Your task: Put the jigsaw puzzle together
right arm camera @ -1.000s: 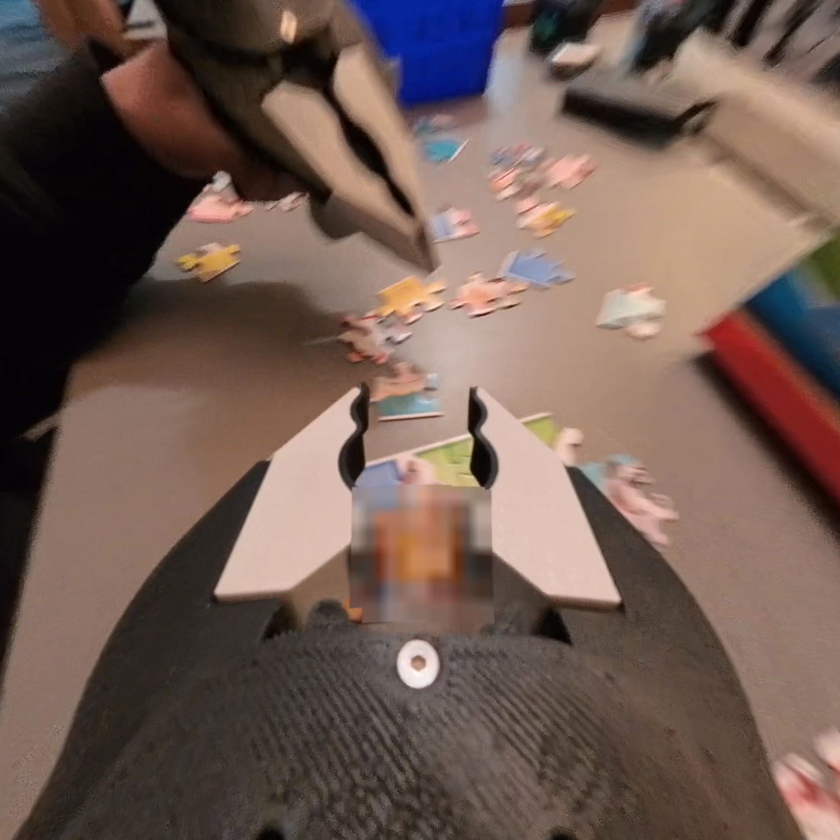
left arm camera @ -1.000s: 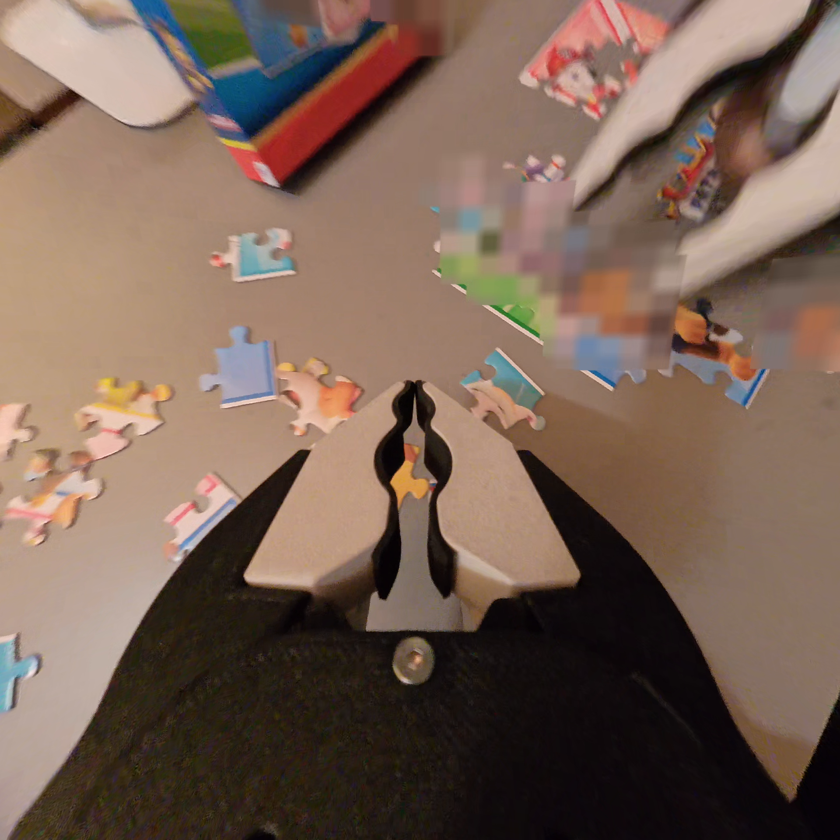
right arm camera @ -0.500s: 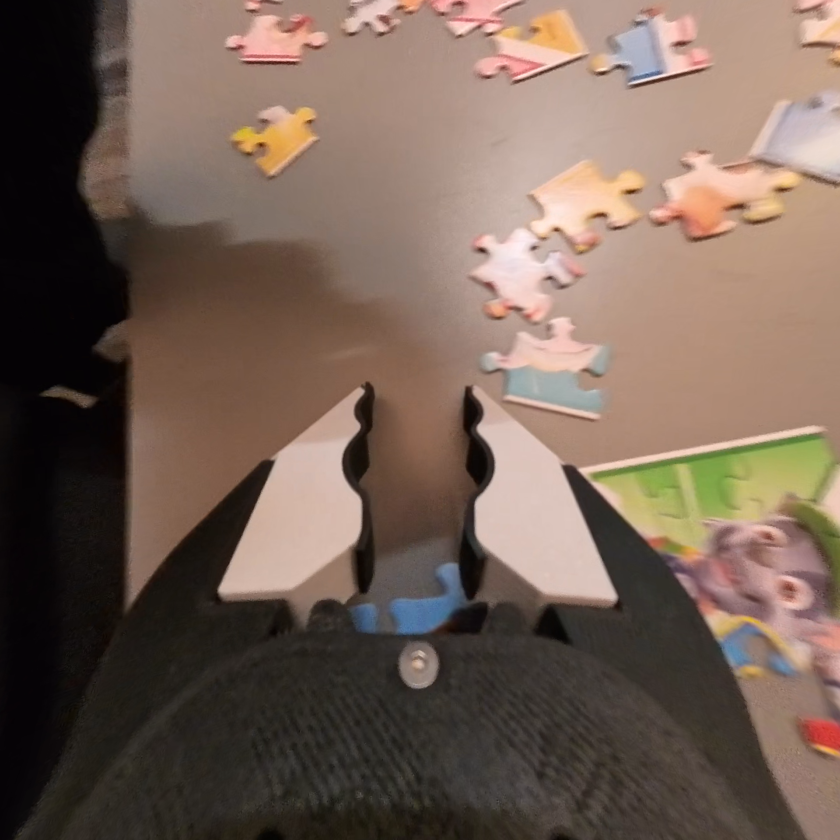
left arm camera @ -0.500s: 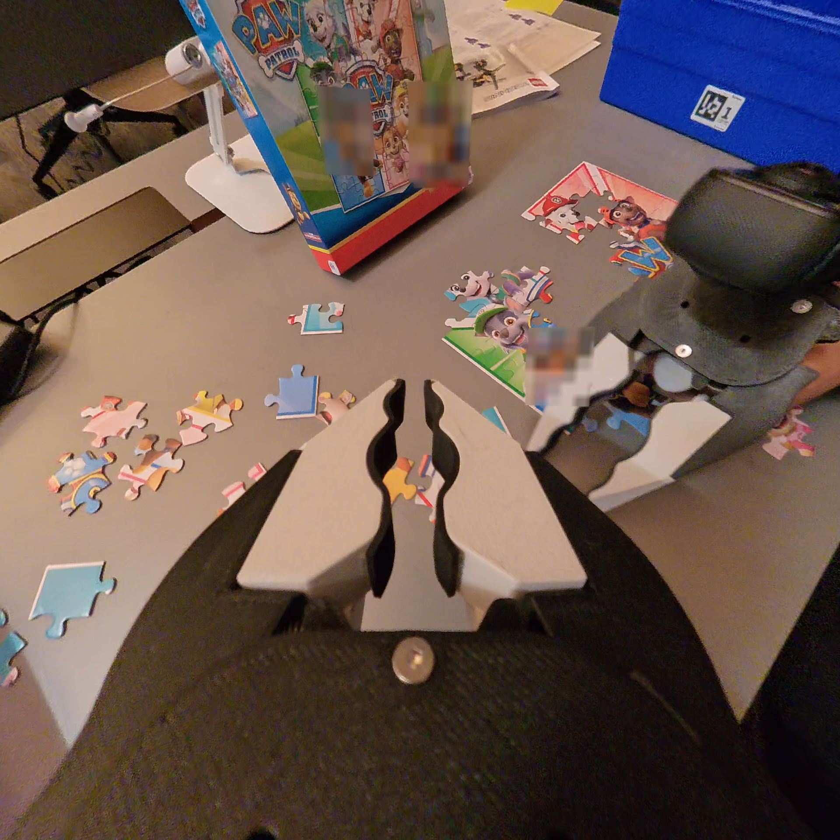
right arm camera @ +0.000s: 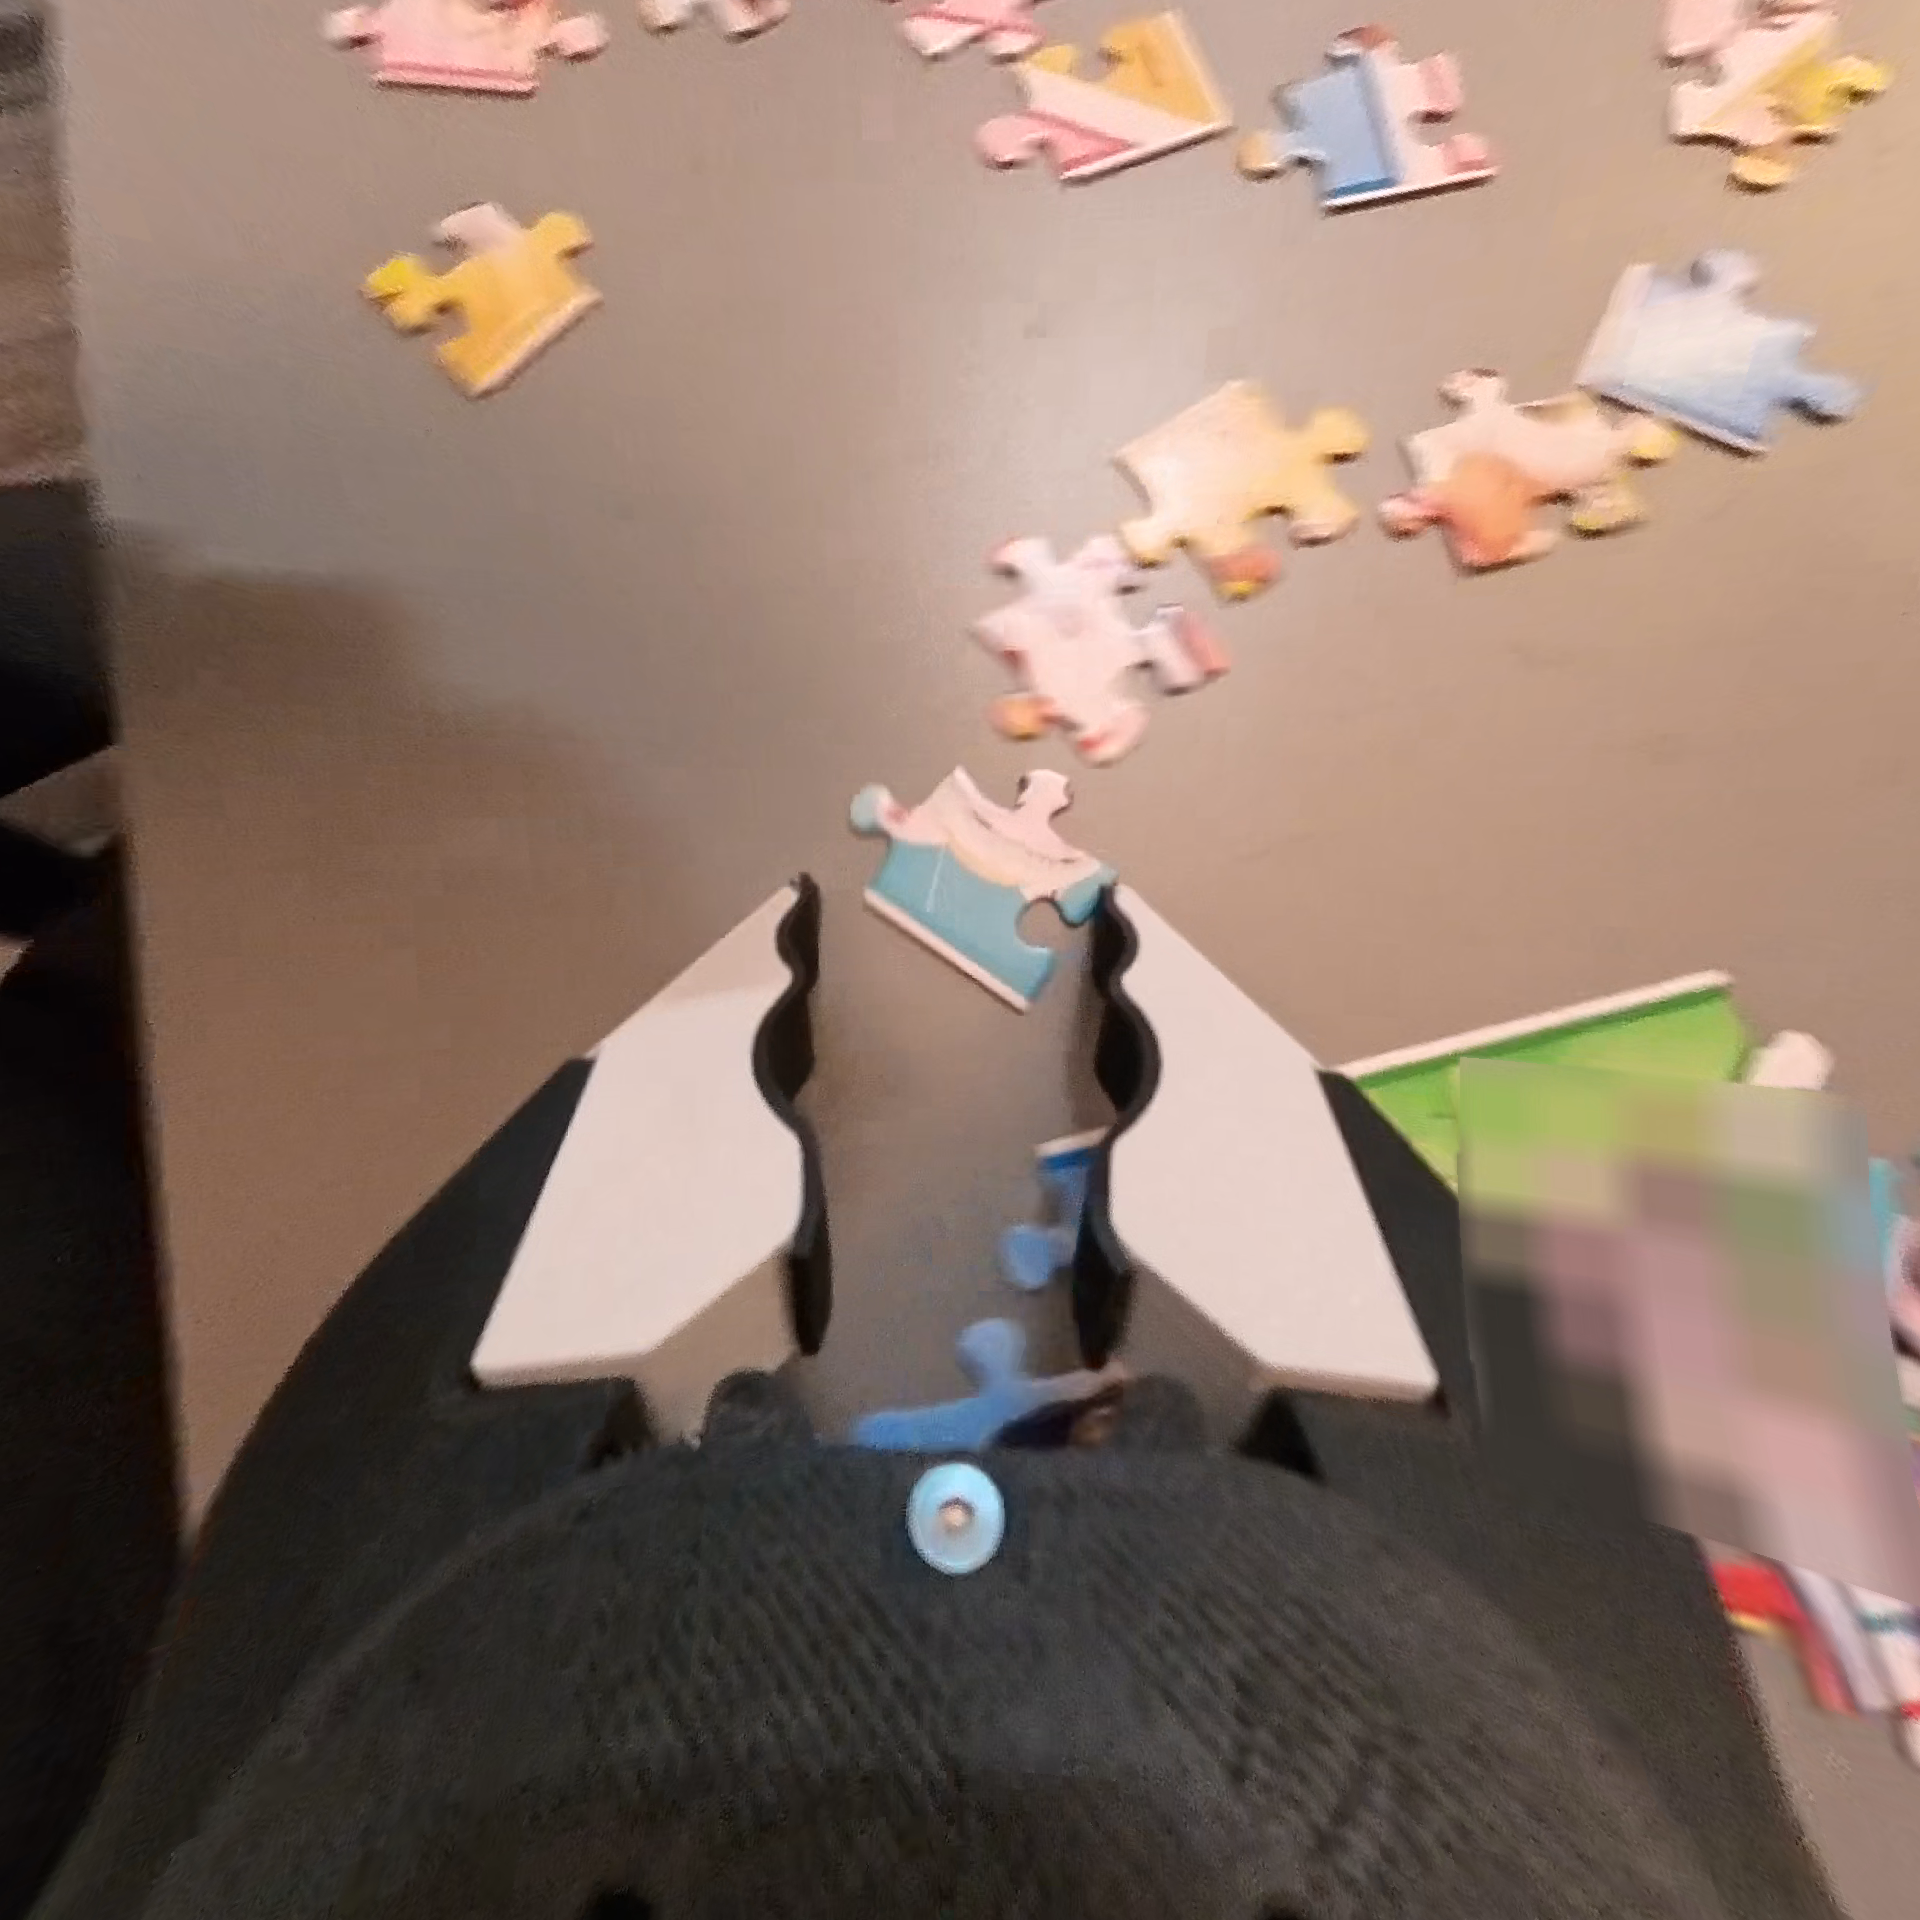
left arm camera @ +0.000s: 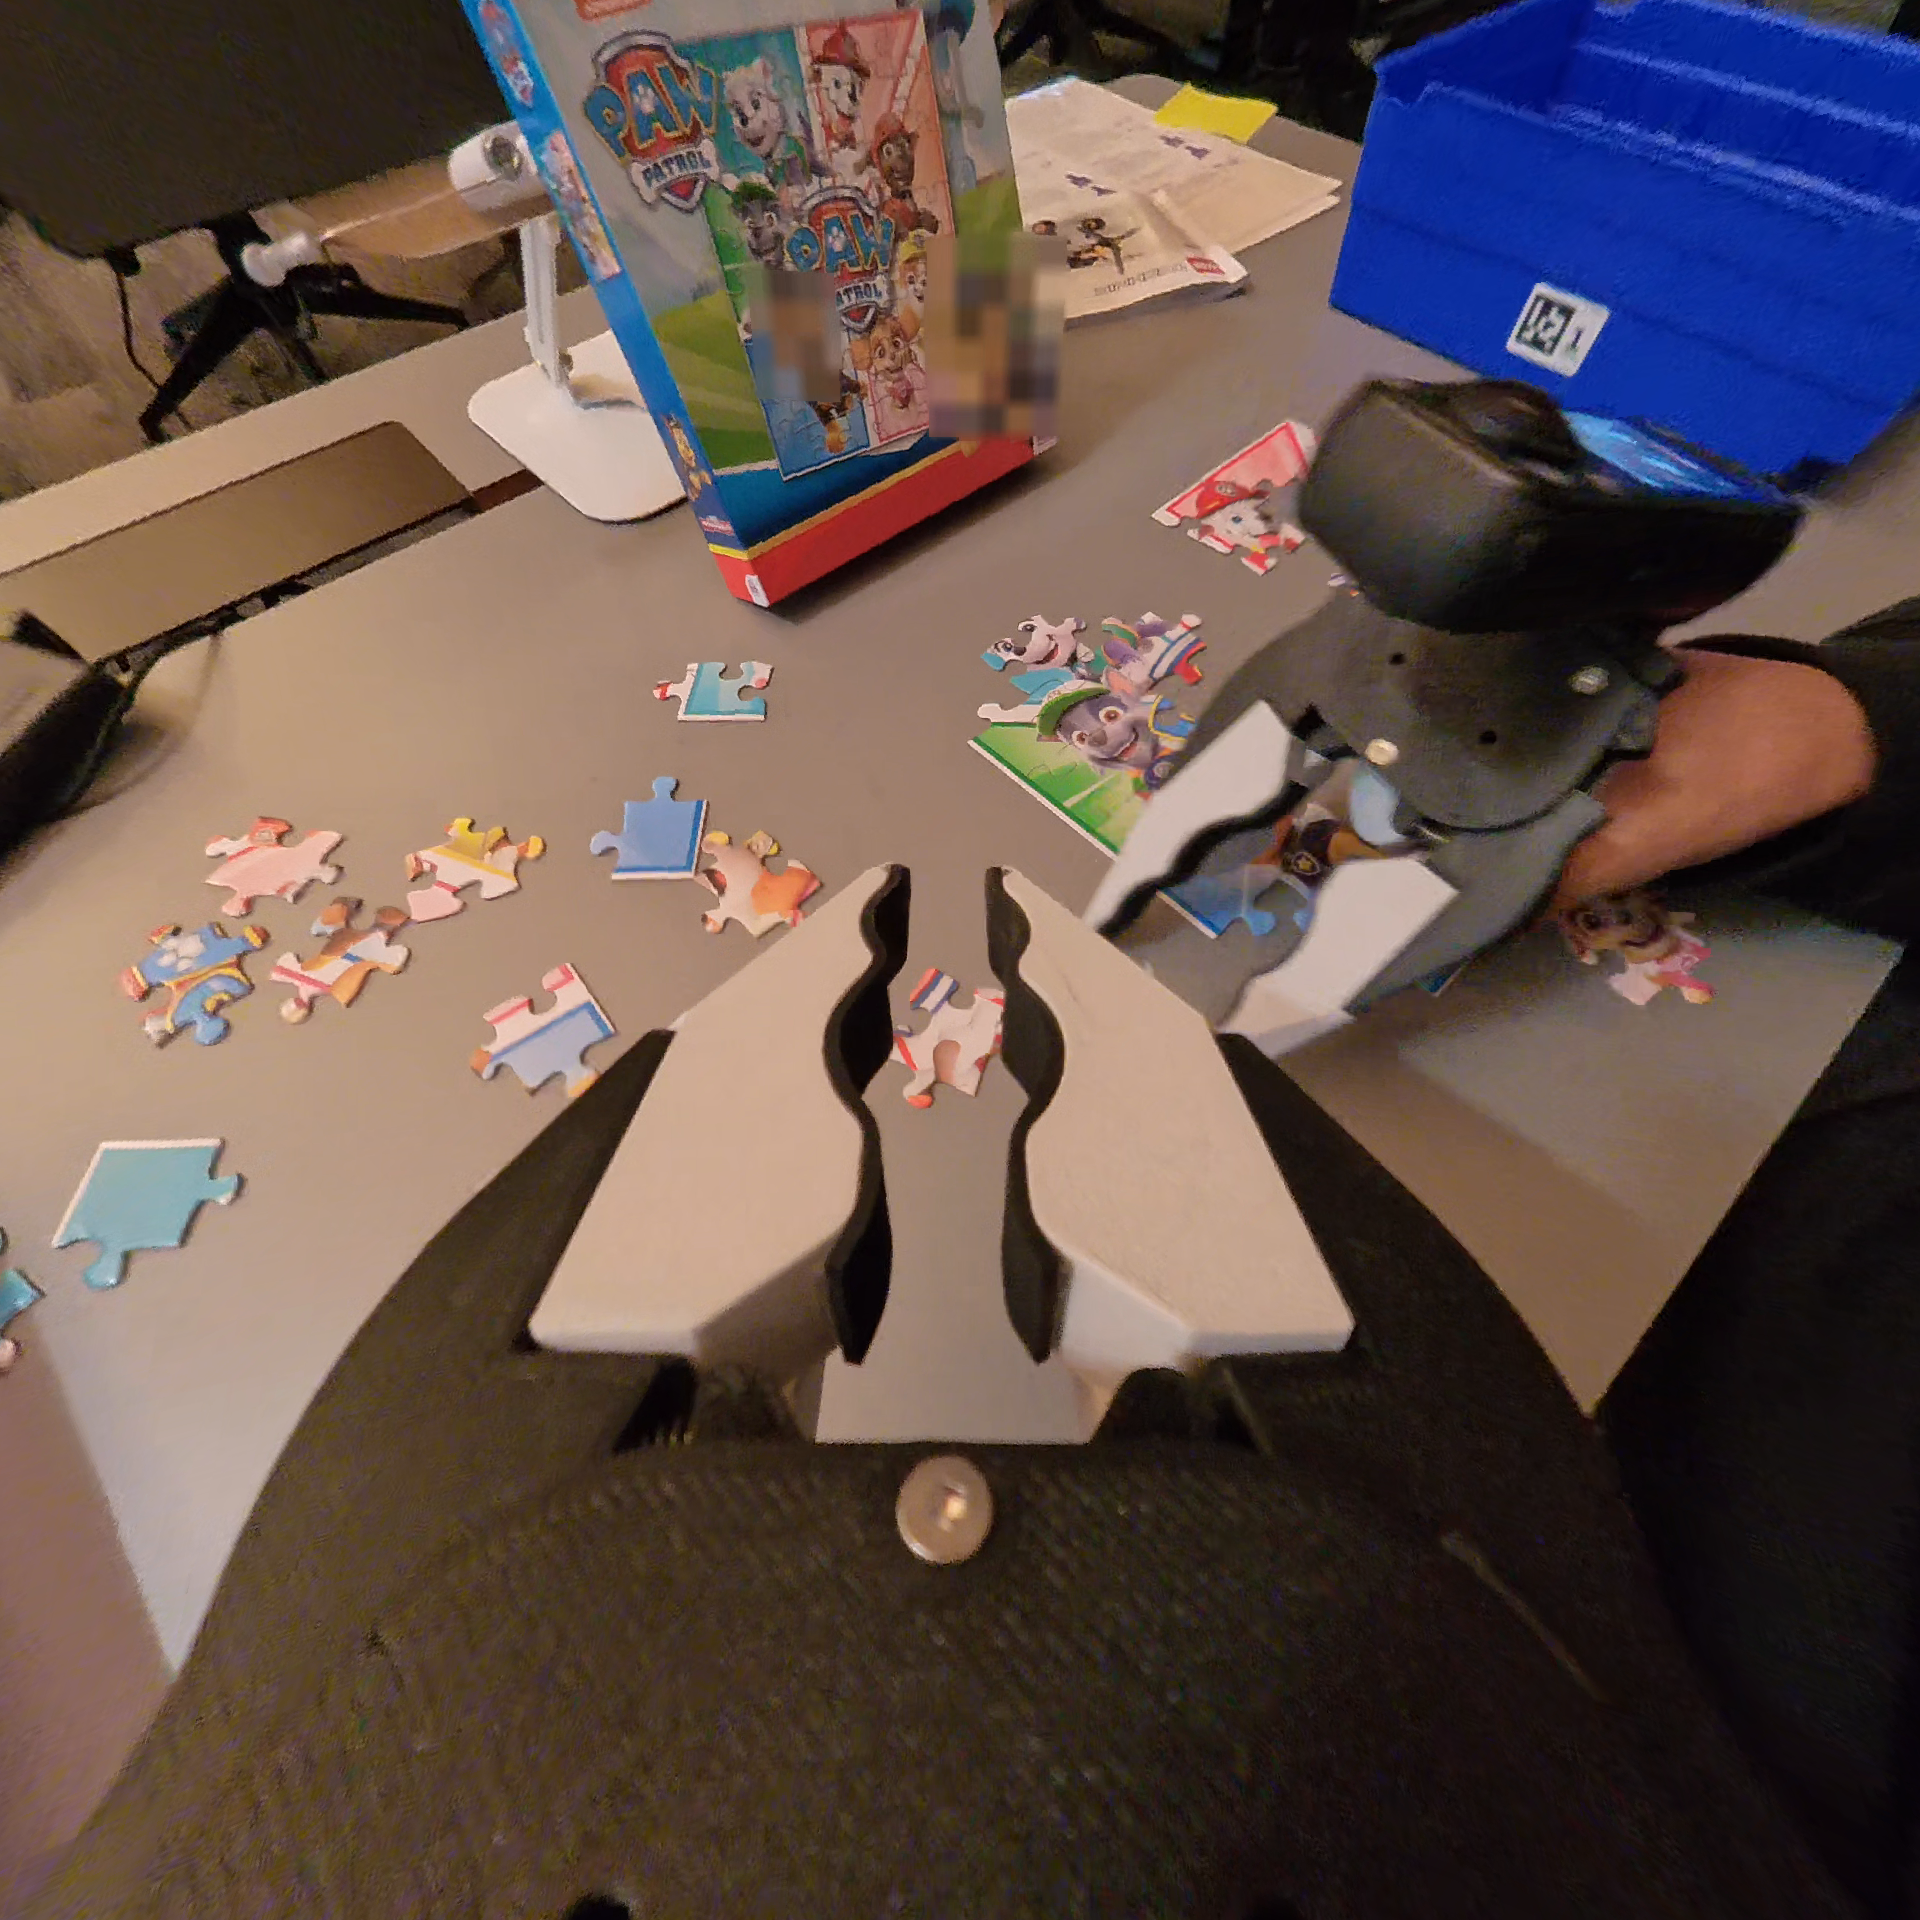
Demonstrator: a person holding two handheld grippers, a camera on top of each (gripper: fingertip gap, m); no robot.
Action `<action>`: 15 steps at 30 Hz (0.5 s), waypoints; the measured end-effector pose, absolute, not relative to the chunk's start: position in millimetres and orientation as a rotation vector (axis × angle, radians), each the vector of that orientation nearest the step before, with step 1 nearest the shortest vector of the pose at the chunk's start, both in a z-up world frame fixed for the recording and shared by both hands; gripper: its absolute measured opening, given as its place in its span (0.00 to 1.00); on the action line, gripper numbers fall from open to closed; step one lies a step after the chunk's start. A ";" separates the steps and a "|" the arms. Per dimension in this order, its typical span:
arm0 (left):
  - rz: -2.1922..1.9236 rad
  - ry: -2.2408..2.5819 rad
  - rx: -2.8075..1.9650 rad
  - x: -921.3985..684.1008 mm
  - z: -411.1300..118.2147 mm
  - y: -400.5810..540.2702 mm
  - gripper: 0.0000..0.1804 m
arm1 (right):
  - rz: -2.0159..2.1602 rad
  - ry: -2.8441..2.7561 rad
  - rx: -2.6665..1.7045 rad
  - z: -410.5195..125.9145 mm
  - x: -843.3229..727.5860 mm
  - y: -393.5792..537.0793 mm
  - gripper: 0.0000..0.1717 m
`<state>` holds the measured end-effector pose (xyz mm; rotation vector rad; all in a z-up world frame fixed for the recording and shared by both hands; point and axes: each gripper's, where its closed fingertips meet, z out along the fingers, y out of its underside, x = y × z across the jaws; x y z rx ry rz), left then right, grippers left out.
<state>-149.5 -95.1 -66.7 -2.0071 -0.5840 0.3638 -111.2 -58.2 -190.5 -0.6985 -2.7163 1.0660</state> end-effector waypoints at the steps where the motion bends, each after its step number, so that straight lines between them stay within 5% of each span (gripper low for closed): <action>1: 0.346 -0.600 -1.993 -147.1 -69.1 -99.4 0.07 | 1.090 -2.740 -0.644 -190.2 -93.6 -64.4 0.29; 4: 0.291 -0.657 -1.968 -136.2 -83.9 -111.0 0.09 | 1.132 -2.758 -0.438 -190.6 -42.1 -81.2 0.21; 5: 0.283 -0.673 -1.972 -131.4 -90.6 -114.3 0.09 | 1.151 -2.770 -0.388 -190.2 -25.8 -86.1 0.09; 6: 0.280 -0.684 -1.980 -126.0 -96.7 -117.0 0.09 | 1.169 -2.777 -0.363 -190.3 -12.9 -90.3 0.07; 15: 0.356 -0.733 -1.876 -87.3 -108.2 -123.7 0.09 | 1.206 -2.631 -0.509 -187.1 -44.5 -112.0 0.47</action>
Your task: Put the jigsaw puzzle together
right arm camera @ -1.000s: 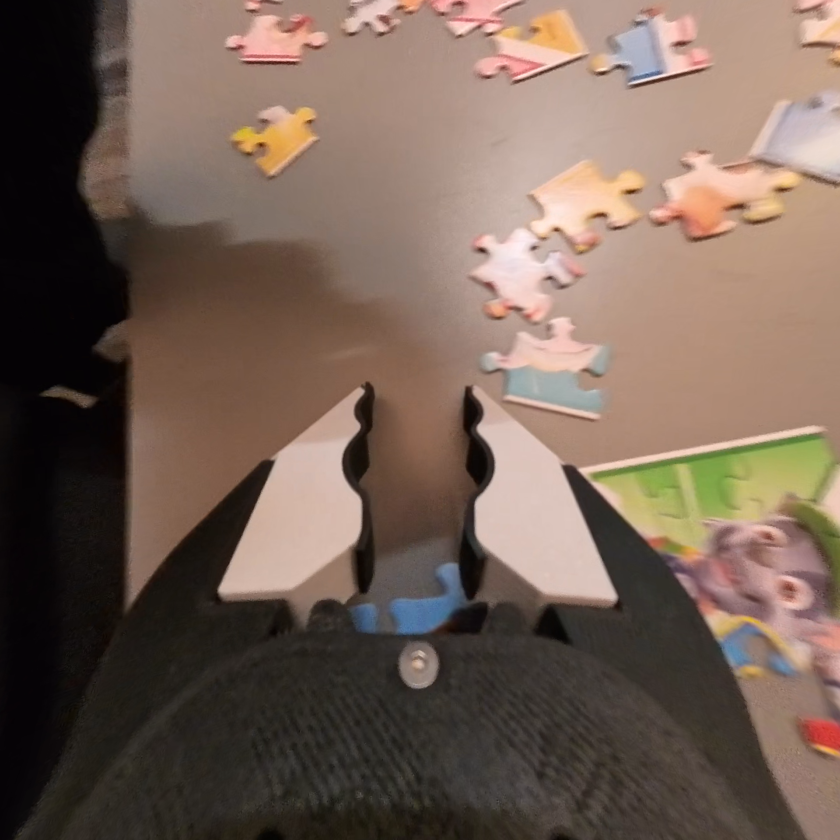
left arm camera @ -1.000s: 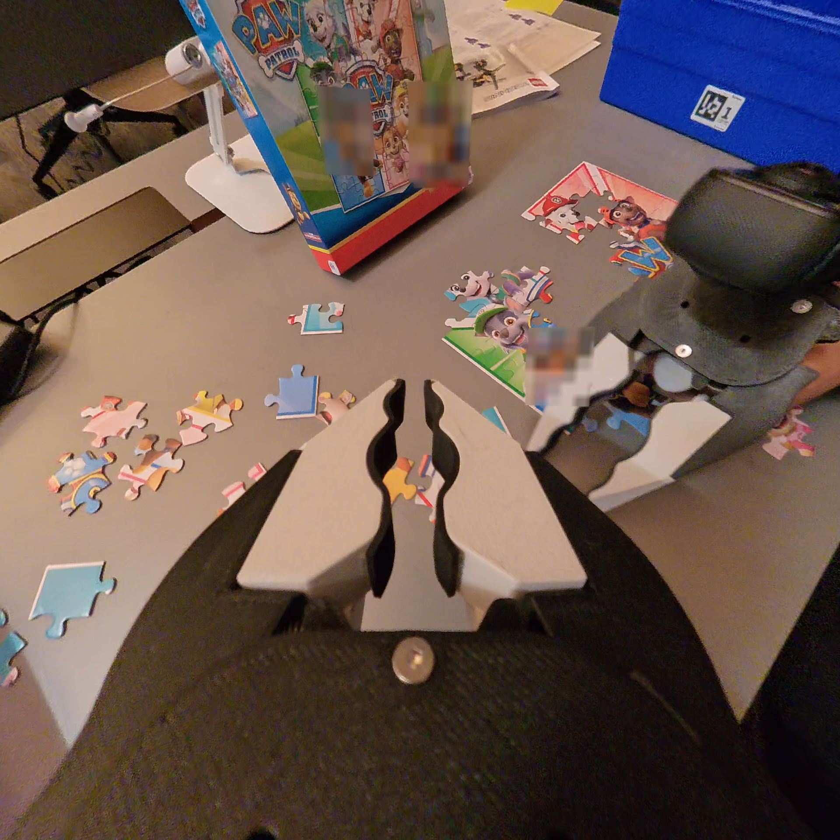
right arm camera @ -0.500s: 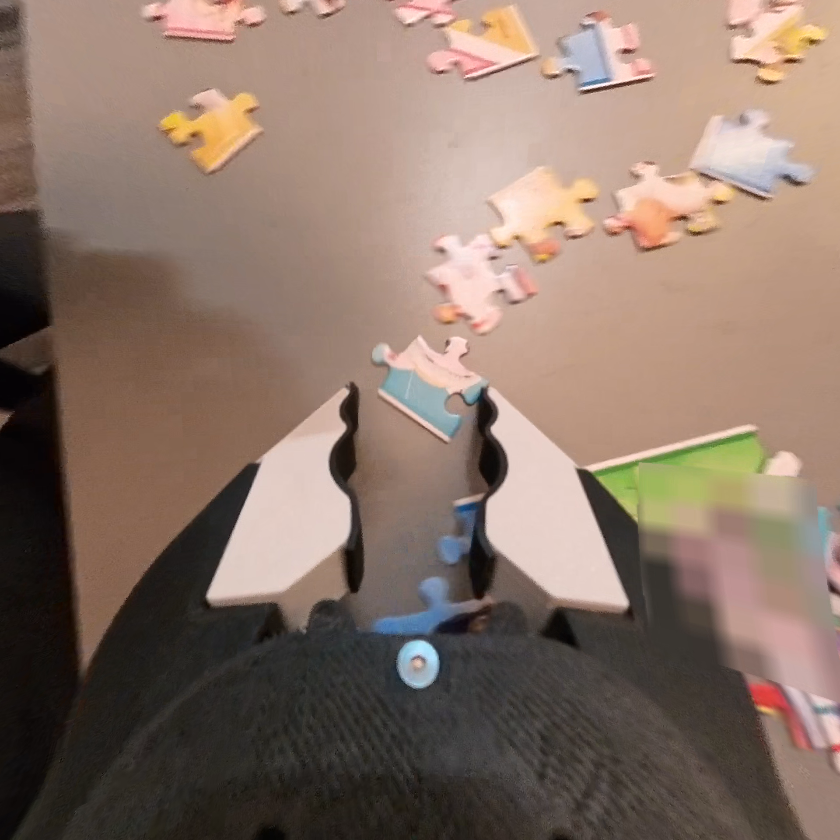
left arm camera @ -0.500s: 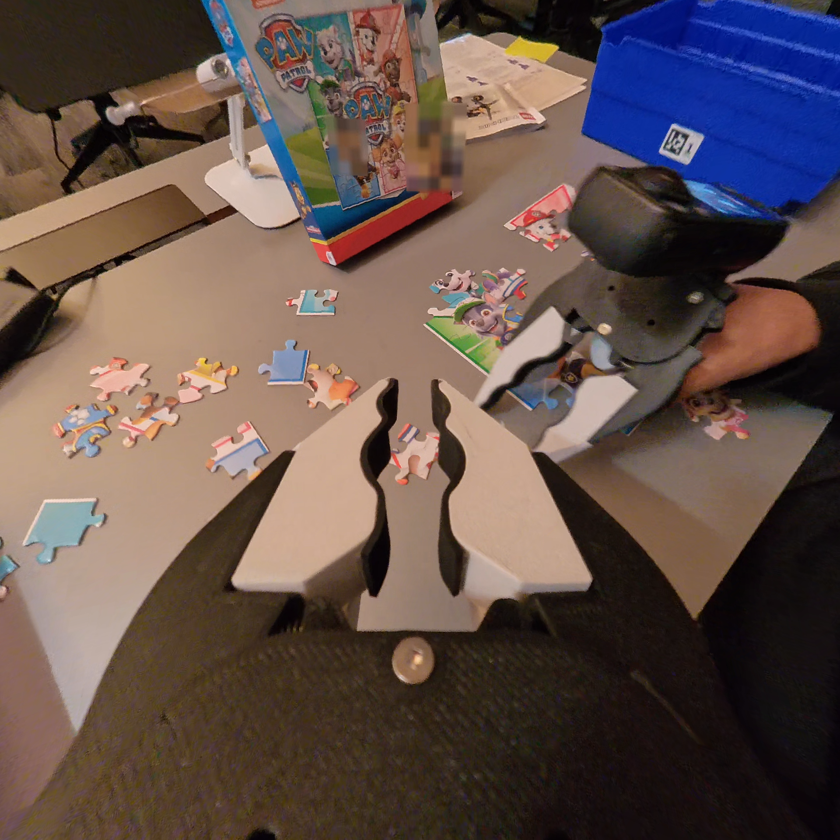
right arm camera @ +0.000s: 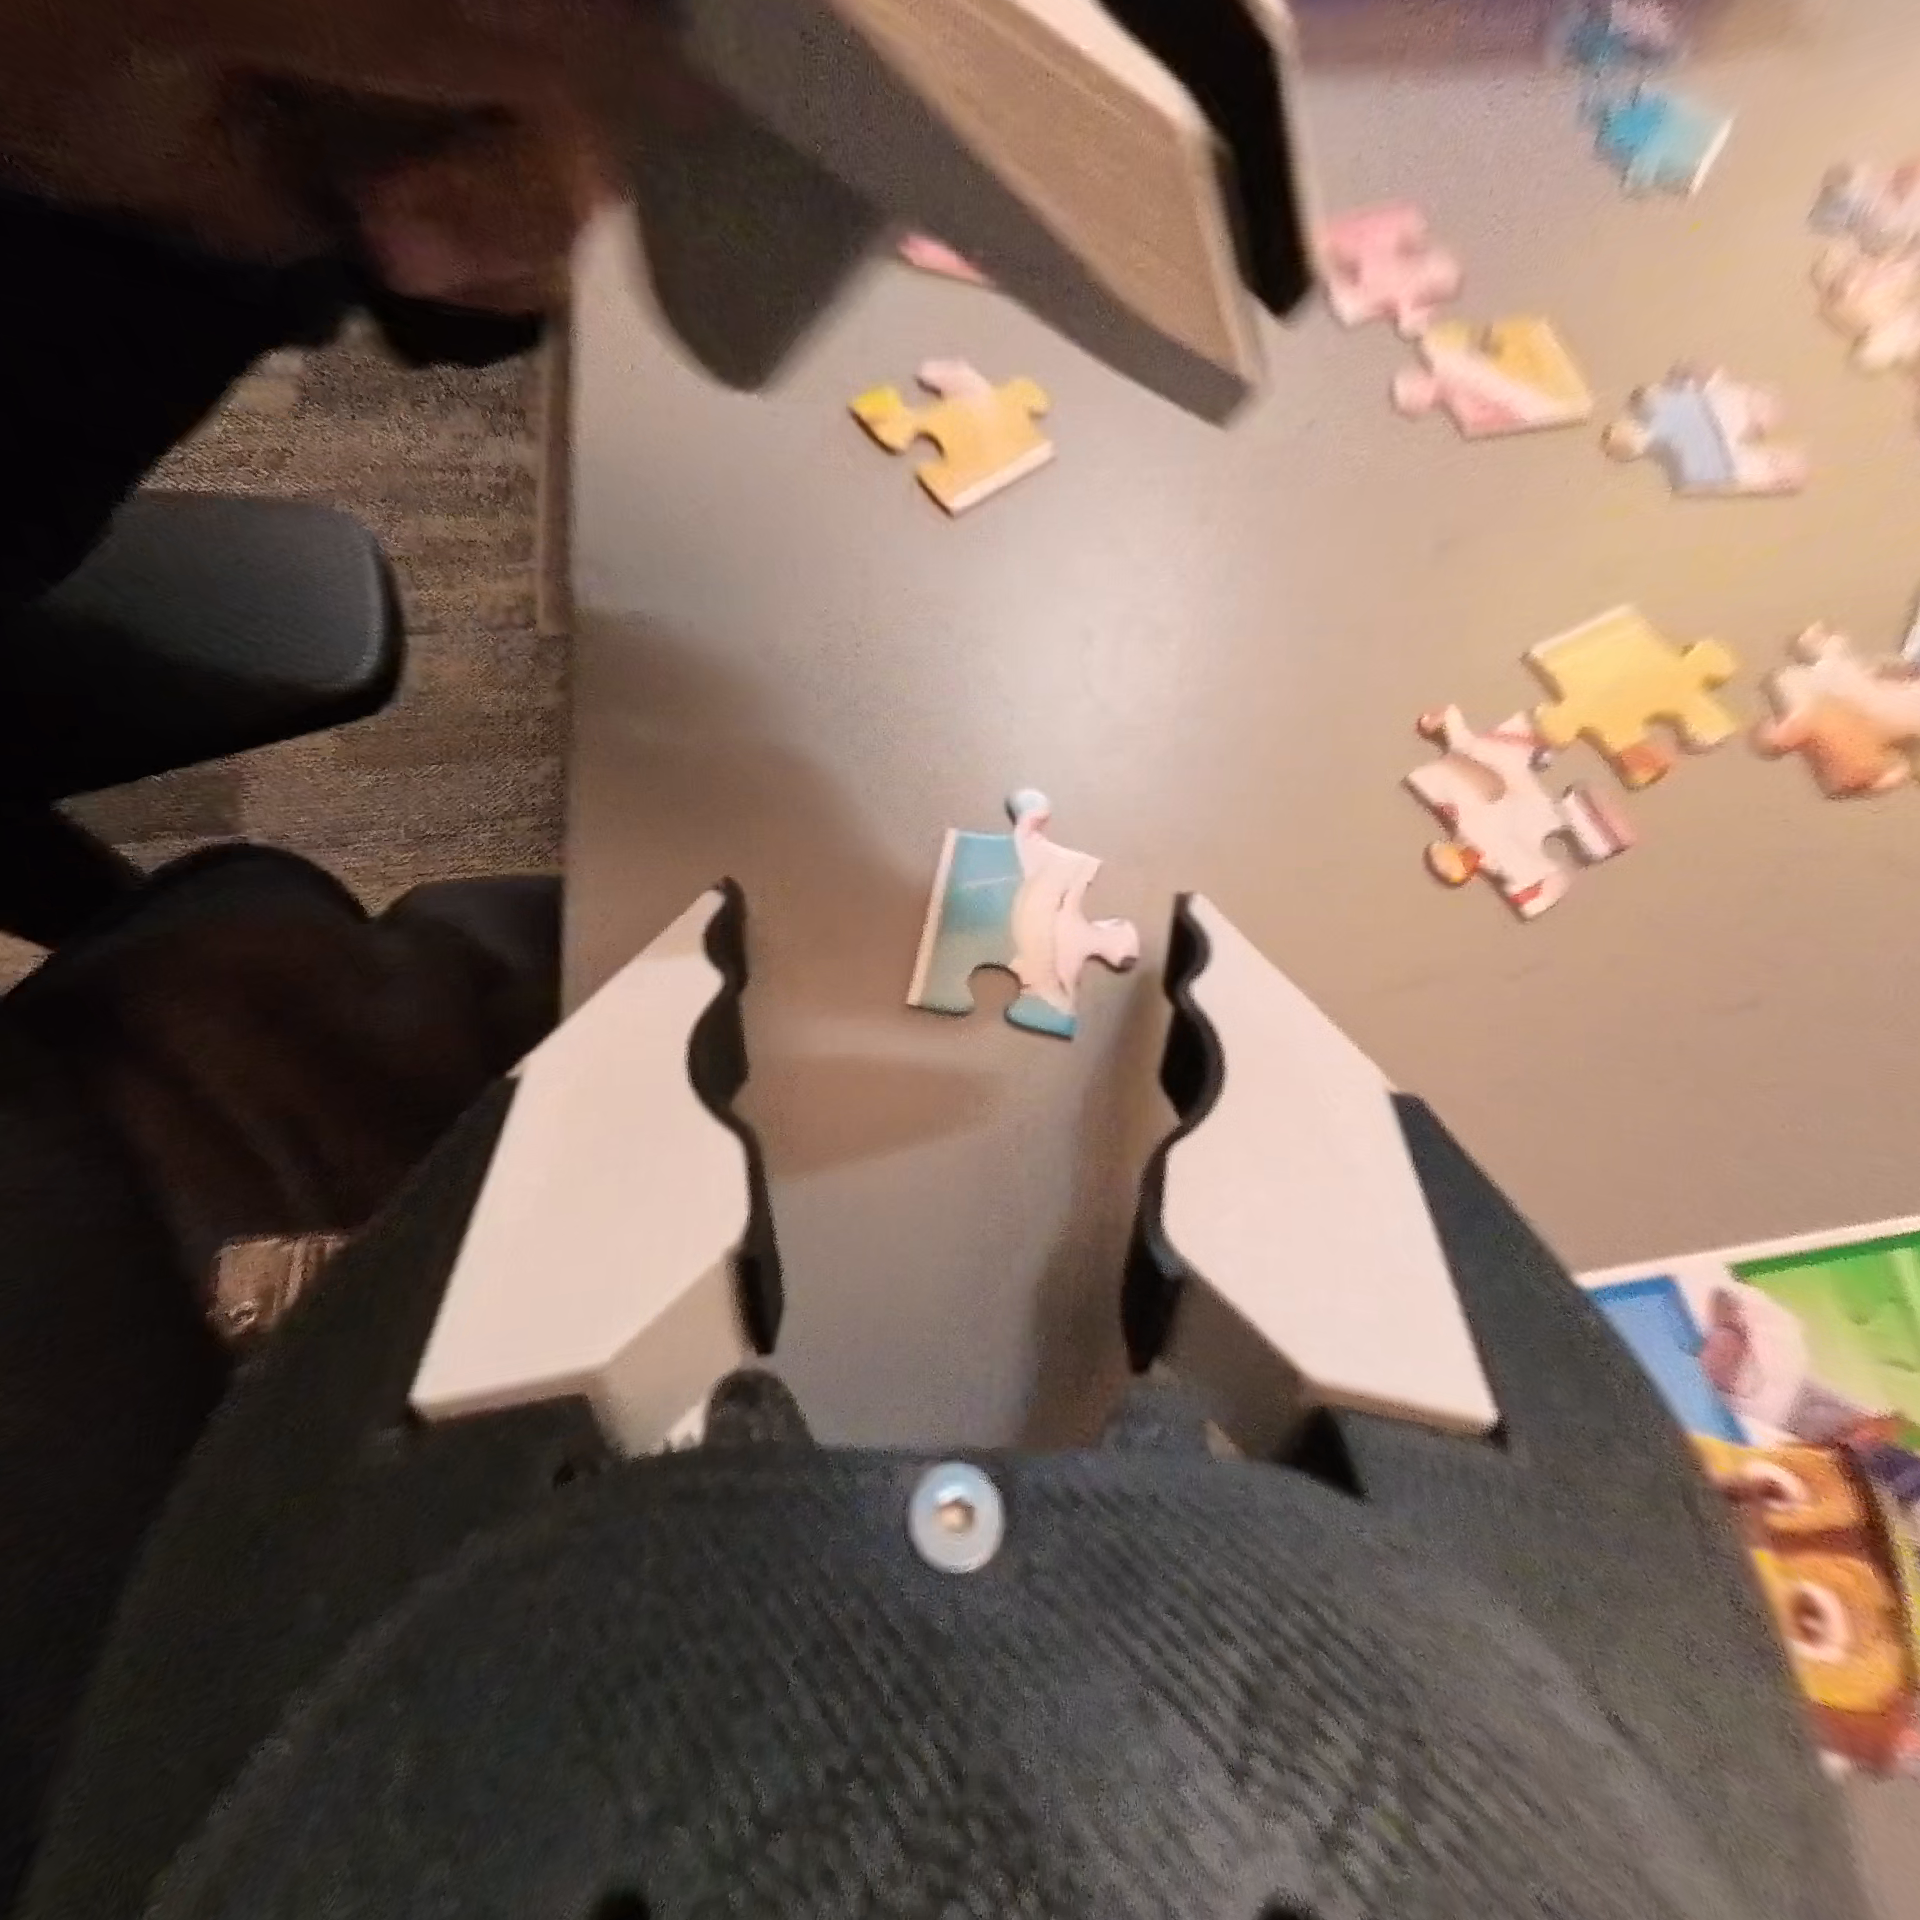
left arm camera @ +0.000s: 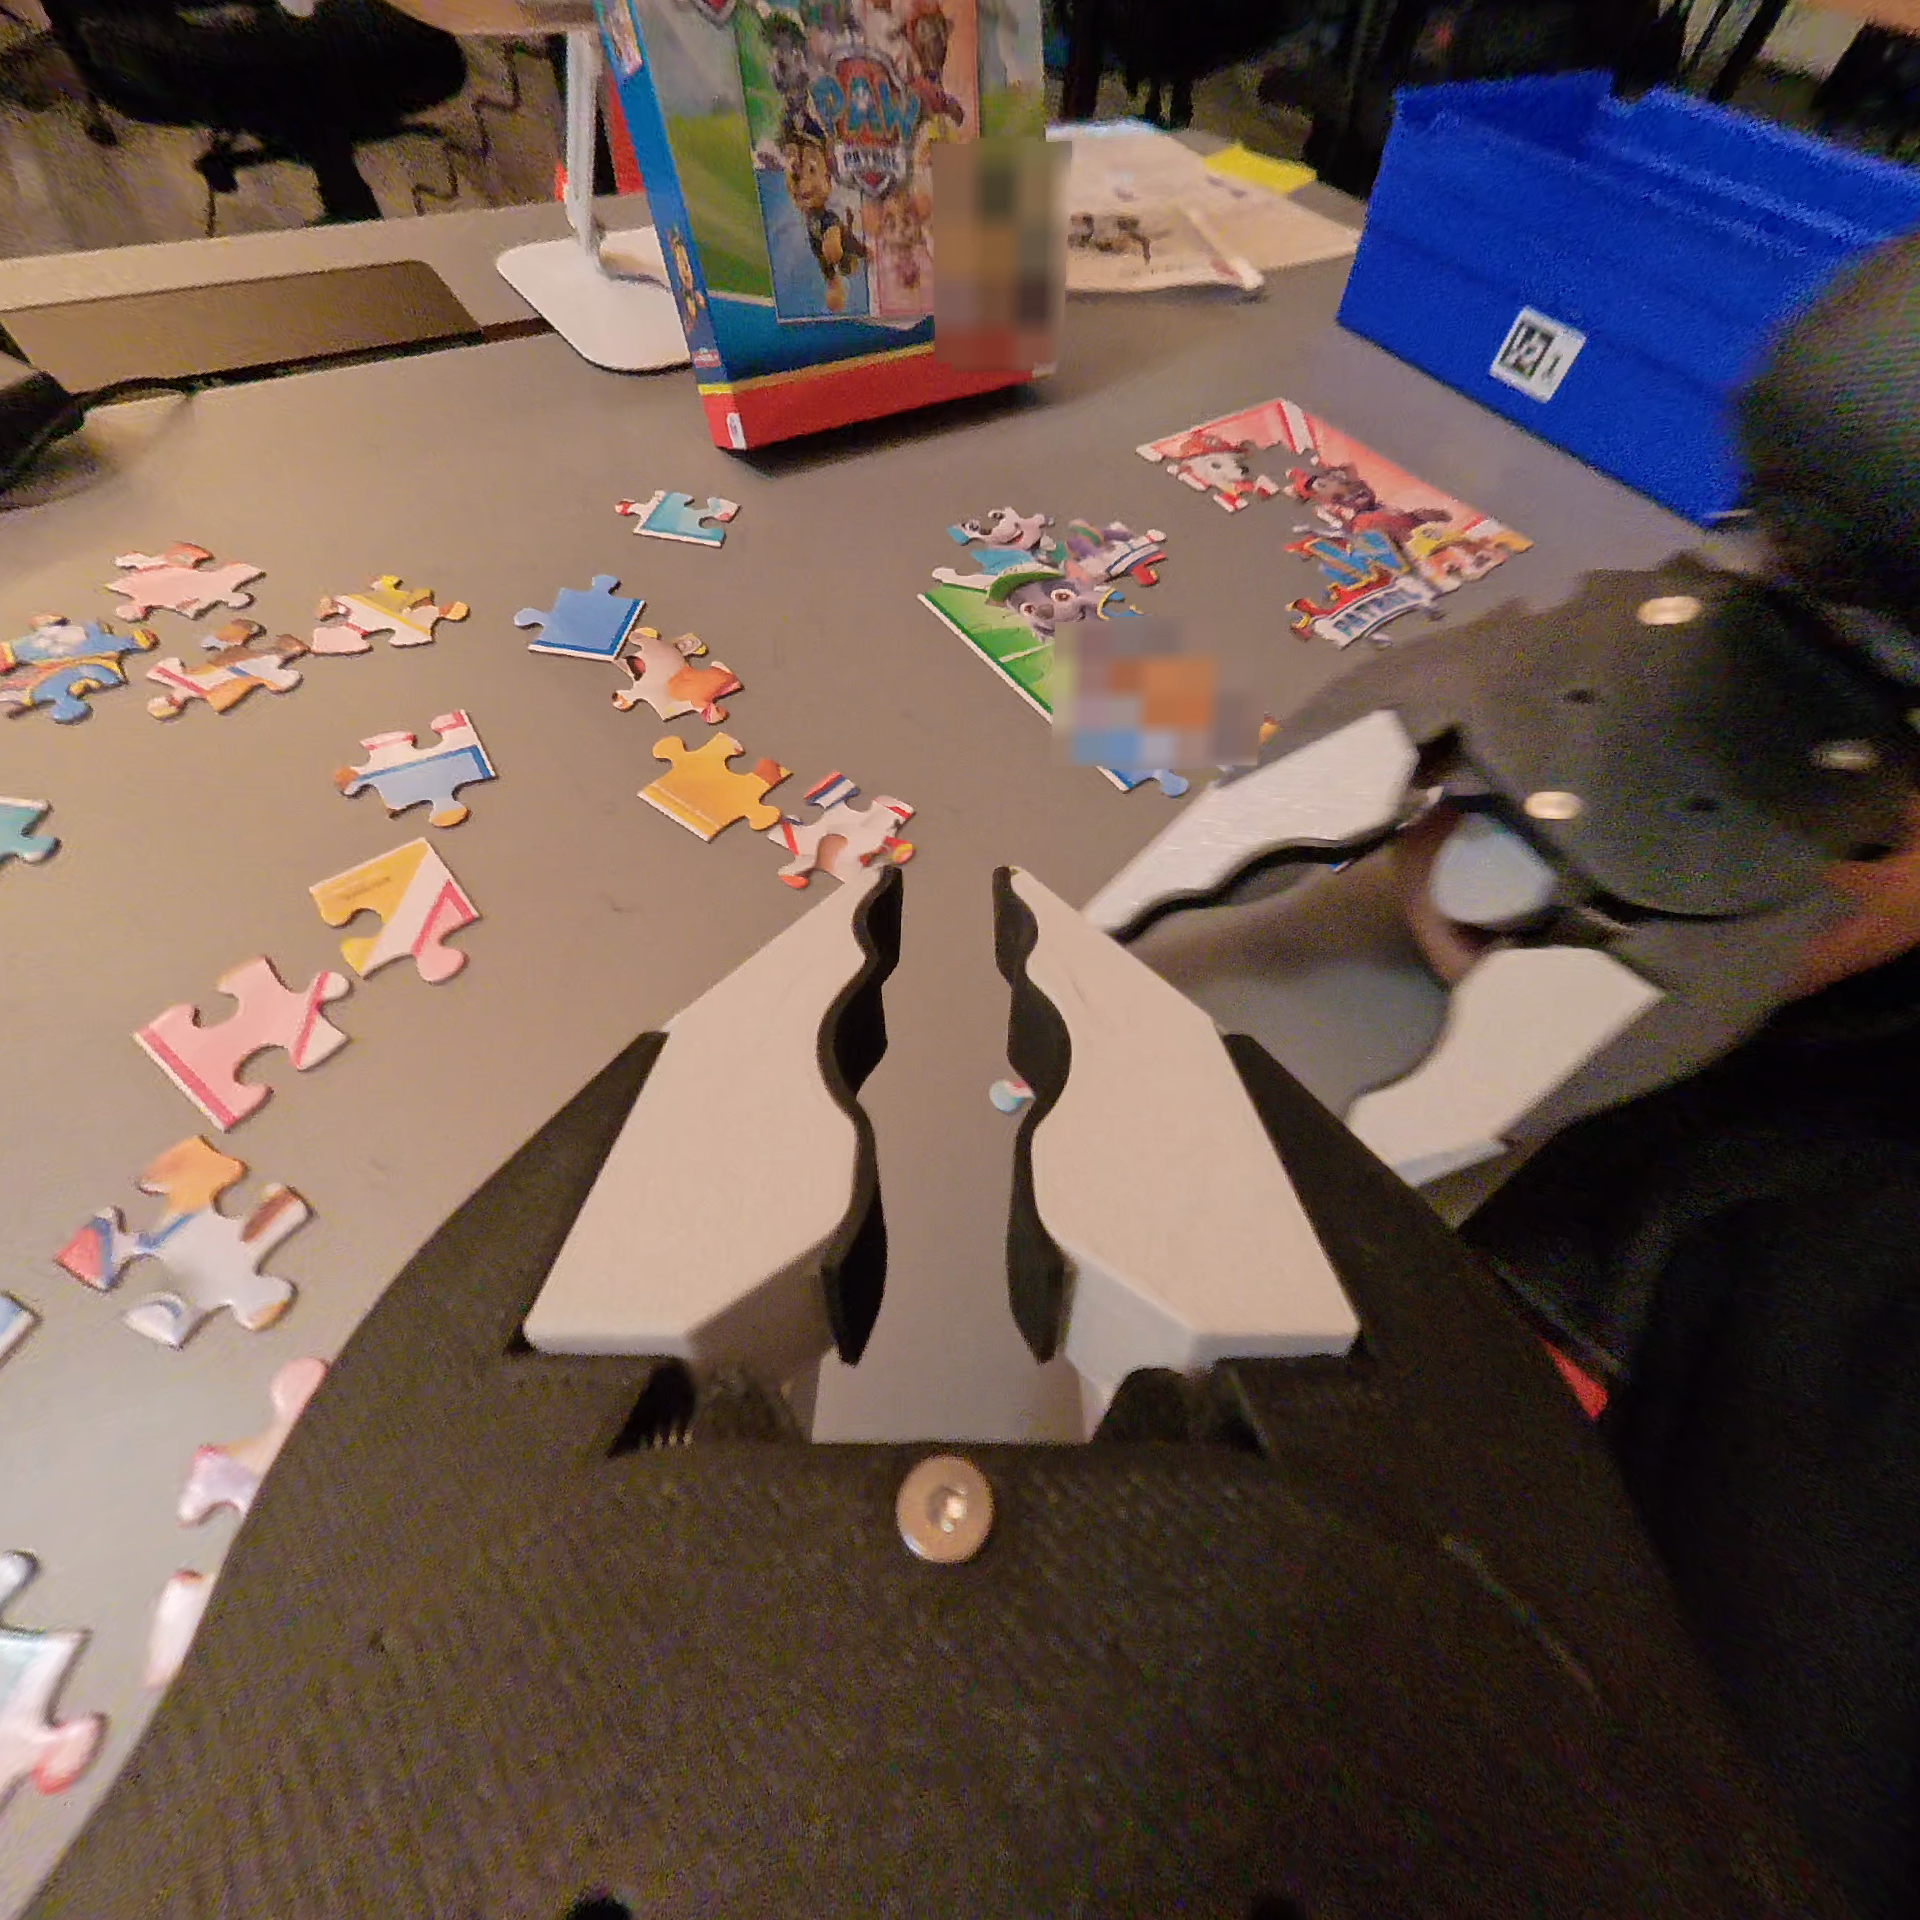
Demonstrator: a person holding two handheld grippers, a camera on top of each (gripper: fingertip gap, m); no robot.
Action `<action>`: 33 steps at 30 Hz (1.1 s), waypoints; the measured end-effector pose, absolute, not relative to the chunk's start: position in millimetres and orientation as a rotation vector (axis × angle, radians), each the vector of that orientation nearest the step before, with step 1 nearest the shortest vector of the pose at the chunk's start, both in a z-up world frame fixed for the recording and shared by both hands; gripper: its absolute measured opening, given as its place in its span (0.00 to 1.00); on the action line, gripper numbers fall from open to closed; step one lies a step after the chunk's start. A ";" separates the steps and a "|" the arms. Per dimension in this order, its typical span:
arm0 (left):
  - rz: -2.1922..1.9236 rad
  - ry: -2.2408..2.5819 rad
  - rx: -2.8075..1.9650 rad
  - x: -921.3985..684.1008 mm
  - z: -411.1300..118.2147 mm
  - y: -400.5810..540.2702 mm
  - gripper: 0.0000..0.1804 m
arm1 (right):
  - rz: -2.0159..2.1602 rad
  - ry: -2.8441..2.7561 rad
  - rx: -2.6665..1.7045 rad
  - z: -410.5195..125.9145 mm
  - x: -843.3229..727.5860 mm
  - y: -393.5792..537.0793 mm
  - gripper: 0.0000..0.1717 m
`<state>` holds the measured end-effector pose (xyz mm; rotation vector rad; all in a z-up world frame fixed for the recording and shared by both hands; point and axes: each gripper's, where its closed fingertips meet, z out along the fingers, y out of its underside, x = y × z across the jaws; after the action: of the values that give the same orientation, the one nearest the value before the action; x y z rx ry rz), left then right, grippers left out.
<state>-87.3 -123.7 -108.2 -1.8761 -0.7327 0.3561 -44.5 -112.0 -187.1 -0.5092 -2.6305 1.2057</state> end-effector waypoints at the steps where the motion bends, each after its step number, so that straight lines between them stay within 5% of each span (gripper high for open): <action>1: 0.344 -0.738 -1.855 -81.7 -109.8 -125.6 0.09 | 1.186 -2.674 -0.579 -193.3 -46.5 -113.0 0.52; 11: 0.184 -0.701 -1.783 -6.9 -137.8 -149.7 0.14 | 1.181 -2.676 -0.570 -190.5 13.8 -109.2 0.19; 14: 0.263 -0.686 -1.856 -2.0 -151.9 -154.1 0.14 | 1.189 -2.665 -0.531 -190.7 23.7 -108.5 0.21; 18: 0.277 -0.676 -1.885 -0.5 -156.9 -151.1 0.15 | 1.132 -2.618 -0.496 -193.0 6.7 -114.2 0.45; 21: 0.260 -0.670 -1.889 1.4 -157.9 -150.2 0.16 | 1.109 -2.652 -0.494 -197.3 0.6 -125.6 0.52; 26: 0.136 -0.551 -2.001 23.3 -173.2 -136.8 0.27 | 0.941 -2.591 -0.338 -203.0 -3.0 -123.1 0.44; 33: 0.291 -0.460 -2.169 23.9 -196.3 -137.5 0.30 | 0.786 -2.412 -0.088 -203.9 11.4 -125.2 0.25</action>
<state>23.9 -137.5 -196.3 -2.1687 -0.4604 0.2911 11.4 -125.2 -203.9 -0.0884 -2.4122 0.7861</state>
